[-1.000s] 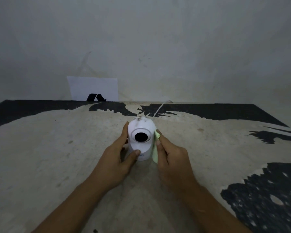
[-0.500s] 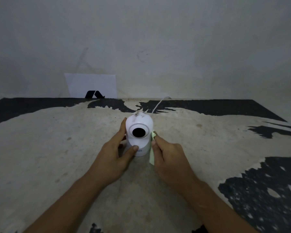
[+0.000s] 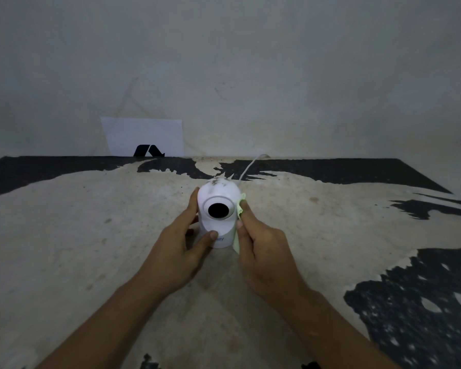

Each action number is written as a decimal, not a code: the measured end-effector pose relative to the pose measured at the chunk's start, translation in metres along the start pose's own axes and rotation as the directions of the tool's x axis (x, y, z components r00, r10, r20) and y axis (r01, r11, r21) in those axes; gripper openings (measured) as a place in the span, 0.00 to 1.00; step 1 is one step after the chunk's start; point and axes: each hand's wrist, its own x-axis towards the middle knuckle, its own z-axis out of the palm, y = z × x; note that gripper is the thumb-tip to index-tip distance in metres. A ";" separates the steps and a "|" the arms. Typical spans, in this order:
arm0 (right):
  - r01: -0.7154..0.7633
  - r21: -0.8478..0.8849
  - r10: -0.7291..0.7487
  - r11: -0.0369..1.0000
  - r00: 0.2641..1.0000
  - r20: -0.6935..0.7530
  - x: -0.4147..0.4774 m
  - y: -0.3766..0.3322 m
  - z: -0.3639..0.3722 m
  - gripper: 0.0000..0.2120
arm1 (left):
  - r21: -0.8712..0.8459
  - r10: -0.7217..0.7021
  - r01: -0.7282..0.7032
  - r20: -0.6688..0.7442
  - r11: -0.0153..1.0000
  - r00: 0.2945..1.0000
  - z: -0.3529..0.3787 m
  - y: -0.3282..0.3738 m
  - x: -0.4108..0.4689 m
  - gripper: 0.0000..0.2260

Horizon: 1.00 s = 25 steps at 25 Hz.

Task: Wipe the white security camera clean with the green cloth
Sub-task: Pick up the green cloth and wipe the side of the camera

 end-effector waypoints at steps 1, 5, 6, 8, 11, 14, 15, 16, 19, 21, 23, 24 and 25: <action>-0.012 -0.027 0.012 1.000 1.000 0.026 -0.002 0.000 0.001 0.20 | -0.003 0.003 -0.003 0.001 1.000 1.000 0.001 0.000 -0.001 0.33; 0.023 -0.169 -0.017 0.985 0.999 0.038 -0.007 -0.002 0.007 0.21 | -0.001 -0.021 0.021 0.002 1.000 1.000 0.000 -0.003 0.001 0.34; 0.025 -0.217 -0.016 0.976 0.999 0.045 -0.009 -0.003 0.009 0.21 | -0.001 -0.026 0.026 0.000 1.000 1.000 0.000 -0.003 0.001 0.34; 0.016 -0.275 0.009 0.961 0.996 0.087 -0.013 -0.003 0.013 0.23 | 0.005 -0.020 0.020 -0.002 1.000 1.000 0.000 -0.004 0.001 0.33; 0.026 -0.300 -0.003 0.954 0.997 0.079 -0.014 0.000 0.012 0.24 | 0.000 -0.018 0.018 -0.002 1.000 1.000 0.001 -0.004 0.001 0.33; 0.067 -0.285 -0.048 0.956 0.996 0.075 -0.011 0.002 0.011 0.24 | 0.005 -0.019 0.019 -0.007 1.000 1.000 0.000 -0.004 0.001 0.34; 0.054 -0.271 -0.027 0.961 0.994 0.103 -0.011 0.003 0.012 0.24 | -0.001 -0.010 0.010 -0.007 1.000 1.000 0.000 -0.004 0.001 0.34; 0.025 -0.255 0.009 0.967 0.992 0.129 -0.012 0.003 0.011 0.24 | -0.003 -0.003 0.003 -0.005 1.000 1.000 0.000 -0.004 0.001 0.34; -0.015 -0.202 0.043 0.979 0.990 0.133 -0.012 0.001 0.010 0.25 | -0.003 0.002 -0.002 -0.002 1.000 1.000 -0.001 -0.002 0.000 0.33; 0.027 -0.183 -0.013 0.983 0.997 0.076 -0.008 0.001 0.010 0.24 | -0.001 -0.004 0.004 0.001 1.000 1.000 -0.002 -0.001 0.001 0.33; 0.011 -0.155 0.001 0.988 0.997 0.076 -0.007 0.000 0.009 0.23 | -0.004 -0.011 0.011 0.003 1.000 1.000 -0.001 -0.002 0.001 0.33; -0.014 -0.149 0.029 0.989 0.995 0.096 -0.007 -0.002 0.007 0.22 | -0.002 -0.014 0.014 0.001 1.000 1.000 -0.001 -0.003 0.001 0.33; -0.035 -0.158 0.054 0.987 0.991 0.118 -0.008 -0.004 0.006 0.22 | 0.002 -0.016 0.016 -0.004 1.000 1.000 -0.001 -0.003 0.001 0.33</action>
